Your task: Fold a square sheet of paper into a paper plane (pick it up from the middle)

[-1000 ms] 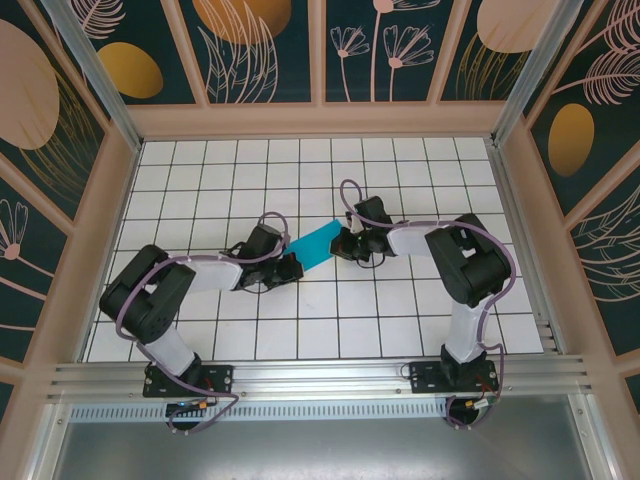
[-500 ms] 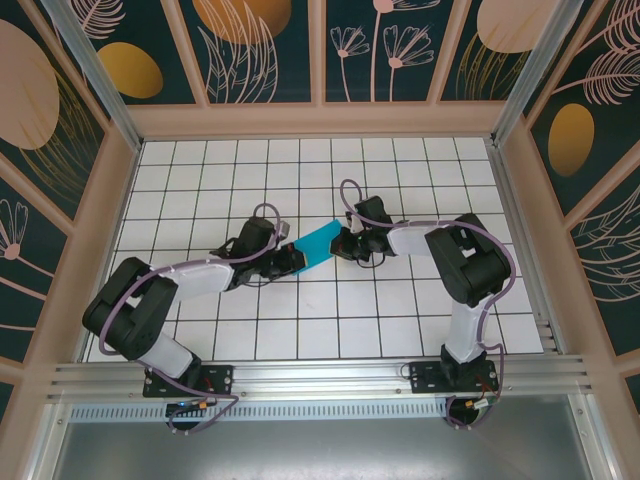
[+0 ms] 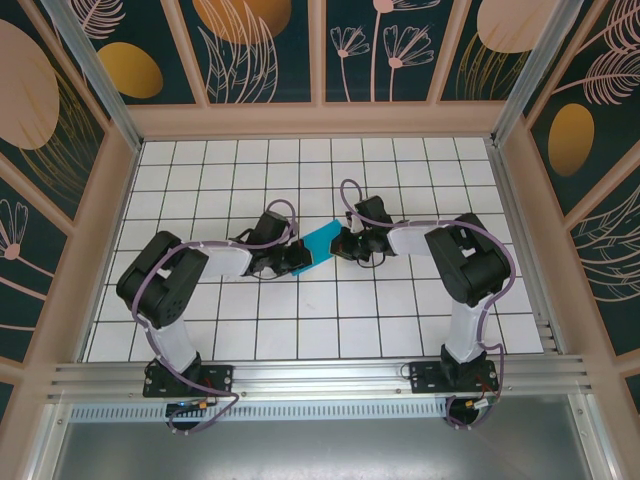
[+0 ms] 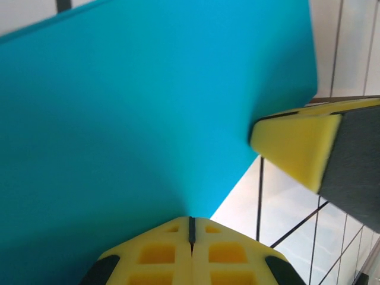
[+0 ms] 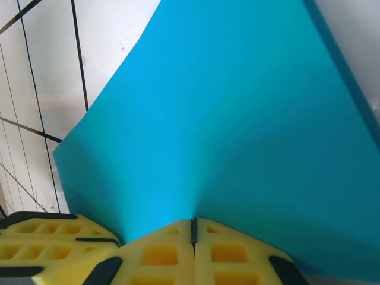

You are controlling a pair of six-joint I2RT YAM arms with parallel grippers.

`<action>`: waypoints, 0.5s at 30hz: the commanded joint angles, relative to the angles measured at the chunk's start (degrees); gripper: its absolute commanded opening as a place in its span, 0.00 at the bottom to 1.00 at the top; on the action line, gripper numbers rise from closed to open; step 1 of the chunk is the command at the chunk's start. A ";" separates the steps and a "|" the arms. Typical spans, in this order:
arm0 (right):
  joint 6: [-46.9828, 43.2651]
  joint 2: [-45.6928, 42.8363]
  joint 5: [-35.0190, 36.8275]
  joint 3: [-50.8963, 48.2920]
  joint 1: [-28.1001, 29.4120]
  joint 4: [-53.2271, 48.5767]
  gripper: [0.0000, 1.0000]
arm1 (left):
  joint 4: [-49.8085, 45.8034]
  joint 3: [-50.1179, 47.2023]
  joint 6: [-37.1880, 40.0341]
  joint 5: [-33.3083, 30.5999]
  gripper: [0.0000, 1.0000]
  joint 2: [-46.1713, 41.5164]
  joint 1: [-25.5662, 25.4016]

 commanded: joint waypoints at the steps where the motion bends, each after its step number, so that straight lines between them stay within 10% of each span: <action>1: -0.85 5.09 8.06 -1.63 -1.45 -6.70 0.00 | -2.47 -1.06 2.69 -1.00 0.00 0.70 0.30; 15: -1.29 5.03 9.13 -1.54 -1.76 -8.14 0.00 | -6.16 -10.53 4.62 -4.77 0.00 -2.36 0.50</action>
